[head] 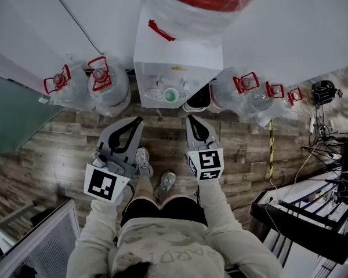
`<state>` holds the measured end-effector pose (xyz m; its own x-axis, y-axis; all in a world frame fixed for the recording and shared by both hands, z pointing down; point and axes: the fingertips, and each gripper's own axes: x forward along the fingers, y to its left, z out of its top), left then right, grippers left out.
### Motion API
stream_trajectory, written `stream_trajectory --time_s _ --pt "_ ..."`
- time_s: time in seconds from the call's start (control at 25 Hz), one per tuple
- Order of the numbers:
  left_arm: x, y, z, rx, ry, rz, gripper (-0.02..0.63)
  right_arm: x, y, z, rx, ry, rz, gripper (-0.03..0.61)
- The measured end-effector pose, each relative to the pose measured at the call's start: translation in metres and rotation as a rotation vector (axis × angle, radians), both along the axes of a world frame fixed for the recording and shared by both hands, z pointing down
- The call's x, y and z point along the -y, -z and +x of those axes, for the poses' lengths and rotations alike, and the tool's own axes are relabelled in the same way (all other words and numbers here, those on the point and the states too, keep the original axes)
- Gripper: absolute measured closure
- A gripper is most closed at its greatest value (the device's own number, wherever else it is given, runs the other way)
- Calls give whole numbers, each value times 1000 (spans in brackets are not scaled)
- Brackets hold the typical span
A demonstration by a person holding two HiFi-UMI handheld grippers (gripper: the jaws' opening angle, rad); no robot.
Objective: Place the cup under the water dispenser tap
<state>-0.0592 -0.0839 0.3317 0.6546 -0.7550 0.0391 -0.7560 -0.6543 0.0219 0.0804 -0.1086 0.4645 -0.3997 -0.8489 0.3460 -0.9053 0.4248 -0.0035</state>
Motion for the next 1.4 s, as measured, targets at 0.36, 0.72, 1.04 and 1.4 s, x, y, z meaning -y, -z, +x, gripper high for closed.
stream_trajectory --time_s 0.36,0.72,1.04,1.4 --pt "-26 34 7 -16 7 39 609 -24 58 11 21 -2 65 569" --pt "-45 63 17 -21 13 72 609 -48 108 20 21 25 129 569" --pt "-61 88 26 -22 20 115 609 -68 144 23 15 58 193 569" --pt "-77 107 32 -23 29 147 609 -86 179 30 74 66 253 569"
